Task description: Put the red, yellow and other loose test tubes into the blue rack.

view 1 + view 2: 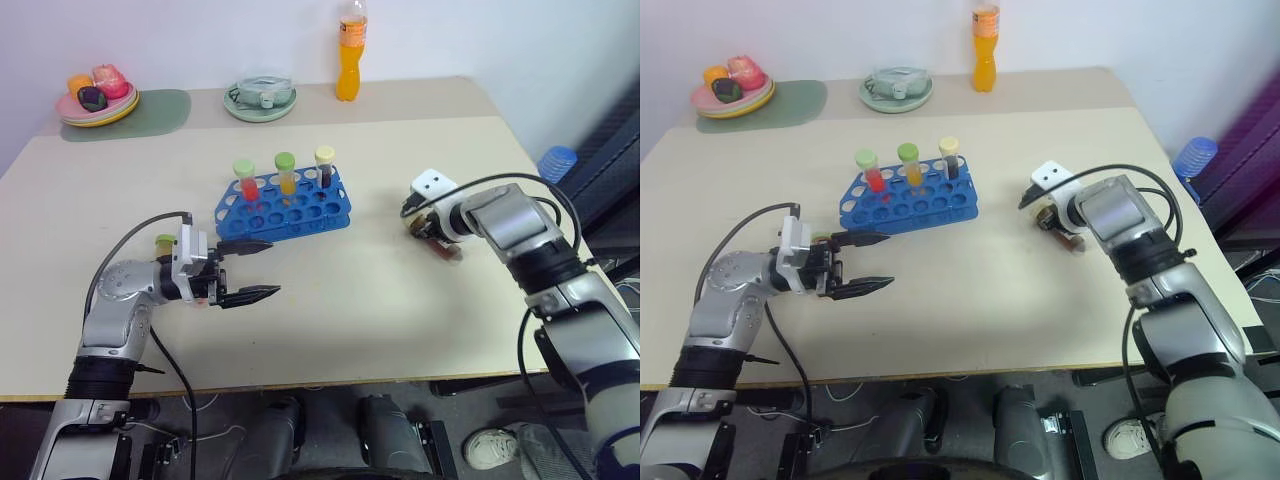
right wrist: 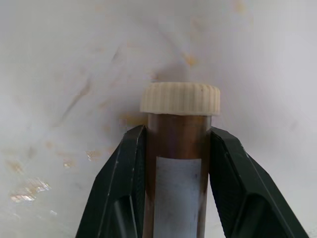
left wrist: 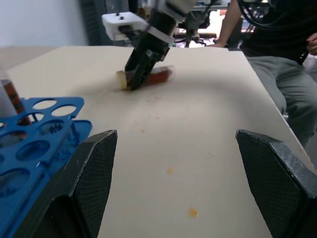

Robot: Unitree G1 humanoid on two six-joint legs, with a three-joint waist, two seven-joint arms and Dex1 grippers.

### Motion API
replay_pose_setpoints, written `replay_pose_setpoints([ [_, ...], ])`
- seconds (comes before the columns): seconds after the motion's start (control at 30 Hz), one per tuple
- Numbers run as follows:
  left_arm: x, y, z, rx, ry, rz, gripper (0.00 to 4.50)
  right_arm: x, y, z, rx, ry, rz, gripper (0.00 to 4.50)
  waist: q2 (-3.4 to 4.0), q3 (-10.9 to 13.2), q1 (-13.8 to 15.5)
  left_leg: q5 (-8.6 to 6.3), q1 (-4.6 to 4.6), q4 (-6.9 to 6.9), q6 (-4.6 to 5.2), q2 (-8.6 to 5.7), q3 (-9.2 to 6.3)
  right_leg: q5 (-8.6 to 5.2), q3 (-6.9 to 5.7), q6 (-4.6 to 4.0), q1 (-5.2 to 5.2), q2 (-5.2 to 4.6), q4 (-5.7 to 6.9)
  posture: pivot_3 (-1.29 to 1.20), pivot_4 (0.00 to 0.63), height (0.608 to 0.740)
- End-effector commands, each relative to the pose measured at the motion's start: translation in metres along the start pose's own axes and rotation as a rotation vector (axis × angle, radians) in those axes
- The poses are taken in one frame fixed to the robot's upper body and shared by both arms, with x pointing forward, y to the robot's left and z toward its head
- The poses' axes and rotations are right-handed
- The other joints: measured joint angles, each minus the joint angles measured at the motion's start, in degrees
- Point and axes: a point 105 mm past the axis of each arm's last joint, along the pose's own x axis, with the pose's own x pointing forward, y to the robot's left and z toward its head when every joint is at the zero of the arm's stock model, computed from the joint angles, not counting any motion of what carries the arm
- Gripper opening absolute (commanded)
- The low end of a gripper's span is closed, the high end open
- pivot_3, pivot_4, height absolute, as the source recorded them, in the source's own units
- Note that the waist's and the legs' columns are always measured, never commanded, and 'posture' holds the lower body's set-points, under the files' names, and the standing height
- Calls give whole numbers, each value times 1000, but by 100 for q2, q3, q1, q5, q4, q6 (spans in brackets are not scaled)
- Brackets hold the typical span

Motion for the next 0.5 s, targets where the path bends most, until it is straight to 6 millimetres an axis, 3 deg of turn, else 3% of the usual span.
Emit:
replay_pose_setpoints([
  [0.03, -2, 4, 8, 32, -16, 13, 3931, -14, 9, 16, -149, -115, 36, 1759, 0, 0, -3, 0, 0, 0, 0, 0, 0, 0, 0, 0, 0, 0, -1, 0, 150, 740],
  [0.3, 1, 8, 9, 40, -21, 13, 3931, -37, 13, 27, -275, -215, 1, 1759, 2, 2, -14, 0, 0, -2, 0, 3, 0, 0, 1, 0, -3, 0, 1, 0, 150, 740],
  [0.43, 1, 10, 10, 43, -20, 16, 3931, -53, 21, 44, -244, -313, 34, 1759, 1, 2, 8, 0, -3, 0, 0, 2, 0, 0, 1, 0, -2, -1, -1, 0, 150, 740],
  [0.5, 1, 11, 10, 44, -19, 17, 3931, -65, 26, 61, -225, -431, 42, 1759, 1, 3, 0, 0, -3, -1, 0, 2, 0, 0, 1, 0, -2, -1, -1, 0, 150, 740],
])
